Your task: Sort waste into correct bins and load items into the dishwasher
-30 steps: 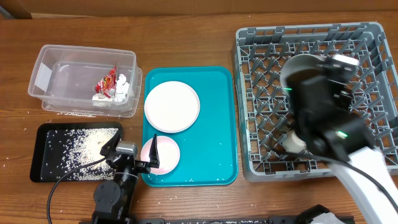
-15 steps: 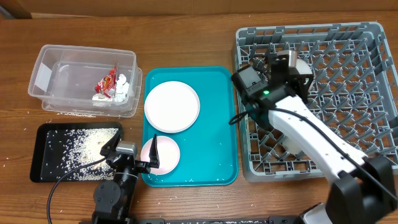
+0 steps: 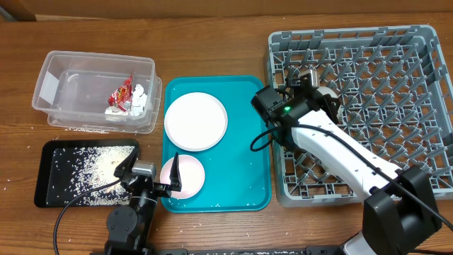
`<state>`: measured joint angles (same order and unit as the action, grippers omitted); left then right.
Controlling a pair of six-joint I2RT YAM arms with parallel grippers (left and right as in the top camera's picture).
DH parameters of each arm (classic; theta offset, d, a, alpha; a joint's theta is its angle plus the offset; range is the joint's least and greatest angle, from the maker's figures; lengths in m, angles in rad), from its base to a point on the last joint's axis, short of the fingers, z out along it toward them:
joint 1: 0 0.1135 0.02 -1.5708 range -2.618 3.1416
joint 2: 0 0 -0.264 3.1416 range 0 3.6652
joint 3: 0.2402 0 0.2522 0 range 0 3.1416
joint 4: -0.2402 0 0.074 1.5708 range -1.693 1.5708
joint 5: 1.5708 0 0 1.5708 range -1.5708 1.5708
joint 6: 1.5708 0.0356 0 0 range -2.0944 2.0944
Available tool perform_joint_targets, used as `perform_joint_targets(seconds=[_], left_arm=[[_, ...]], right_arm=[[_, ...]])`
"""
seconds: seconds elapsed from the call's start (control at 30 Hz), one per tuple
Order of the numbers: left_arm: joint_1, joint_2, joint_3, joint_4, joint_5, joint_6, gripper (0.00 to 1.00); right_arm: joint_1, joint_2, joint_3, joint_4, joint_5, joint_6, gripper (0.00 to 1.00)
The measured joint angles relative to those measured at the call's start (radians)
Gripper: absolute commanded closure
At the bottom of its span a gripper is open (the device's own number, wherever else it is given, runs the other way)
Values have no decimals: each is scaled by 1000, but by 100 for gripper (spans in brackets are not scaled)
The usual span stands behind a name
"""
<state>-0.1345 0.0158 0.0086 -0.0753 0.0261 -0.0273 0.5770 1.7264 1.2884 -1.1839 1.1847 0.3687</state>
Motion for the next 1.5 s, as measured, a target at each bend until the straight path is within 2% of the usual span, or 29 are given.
perform_joint_targets(seconds=[0.27,0.57,0.77,1.07,1.3,1.37,1.4,1.5], left_arm=[[0,0,0,0,0,0,0],[0,0,0,0,0,0,0],[0,0,0,0,0,0,0],[0,0,0,0,0,0,0],[0,0,0,0,0,0,0],[0,0,0,0,0,0,0],[0,0,0,0,0,0,0],[0,0,0,0,0,0,0]], right_arm=[[0,0,-10,-9,-25,2,96],[-2,0,-14,27,75,2,96],[-19,0,-15,71,60,2,96],[-13,31,-15,13,60,12,96],[63,43,-15,-79,66,23,95],[80,46,-15,-115,63,36,87],[87,47,-15,-136,53,48,79],[98,56,-16,-195,27,97,77]])
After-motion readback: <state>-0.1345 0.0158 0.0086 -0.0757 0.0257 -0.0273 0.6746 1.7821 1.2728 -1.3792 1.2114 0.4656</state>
